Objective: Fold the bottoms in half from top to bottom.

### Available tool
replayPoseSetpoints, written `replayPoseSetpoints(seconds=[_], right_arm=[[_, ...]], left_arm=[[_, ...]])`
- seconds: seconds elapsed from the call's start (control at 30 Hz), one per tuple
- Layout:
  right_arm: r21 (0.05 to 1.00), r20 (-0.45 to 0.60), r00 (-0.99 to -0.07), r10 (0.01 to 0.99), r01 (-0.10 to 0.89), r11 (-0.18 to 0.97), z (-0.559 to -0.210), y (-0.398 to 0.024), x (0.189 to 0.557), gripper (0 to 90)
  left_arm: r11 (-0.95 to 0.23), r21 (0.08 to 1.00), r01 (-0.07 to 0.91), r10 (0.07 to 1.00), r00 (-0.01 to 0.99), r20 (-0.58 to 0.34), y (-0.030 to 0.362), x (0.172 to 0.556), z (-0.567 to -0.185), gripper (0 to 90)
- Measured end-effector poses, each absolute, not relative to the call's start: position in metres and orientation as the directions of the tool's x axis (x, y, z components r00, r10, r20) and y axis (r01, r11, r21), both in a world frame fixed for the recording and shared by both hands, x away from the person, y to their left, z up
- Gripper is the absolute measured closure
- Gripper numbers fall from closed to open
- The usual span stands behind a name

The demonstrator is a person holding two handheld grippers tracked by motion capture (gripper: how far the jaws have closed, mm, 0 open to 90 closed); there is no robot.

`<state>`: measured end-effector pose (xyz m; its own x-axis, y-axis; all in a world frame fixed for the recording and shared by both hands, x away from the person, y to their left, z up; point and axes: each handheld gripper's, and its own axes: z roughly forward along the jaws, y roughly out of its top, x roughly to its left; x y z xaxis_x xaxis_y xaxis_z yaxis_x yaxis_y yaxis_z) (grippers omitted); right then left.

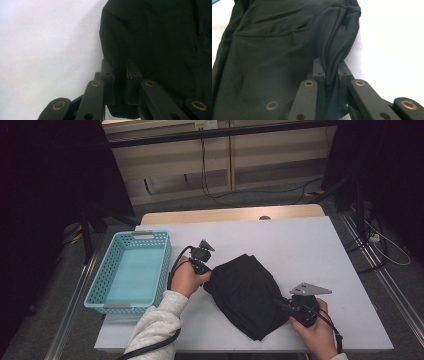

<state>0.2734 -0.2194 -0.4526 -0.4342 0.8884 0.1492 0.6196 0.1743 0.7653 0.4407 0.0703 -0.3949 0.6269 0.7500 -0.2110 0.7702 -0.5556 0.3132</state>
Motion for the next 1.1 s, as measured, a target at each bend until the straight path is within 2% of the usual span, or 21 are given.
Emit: replayPoseSetpoints(seconds=[0.37, 1.1], right_arm=[[0.793, 0.154, -0.460, 0.874, 0.586, 0.168, -0.446, -0.211, 0.275, 82.1], [0.826, 0.154, -0.508, 0.847, 0.537, 0.172, -0.436, -0.183, 0.282, 82.0]], left_arm=[[-0.588, 0.234, 0.775, 0.748, 0.630, -0.207, 0.078, 0.451, -0.377, 80.7], [-0.618, 0.162, 0.769, 0.745, 0.639, -0.193, 0.101, 0.466, -0.335, 81.0]])
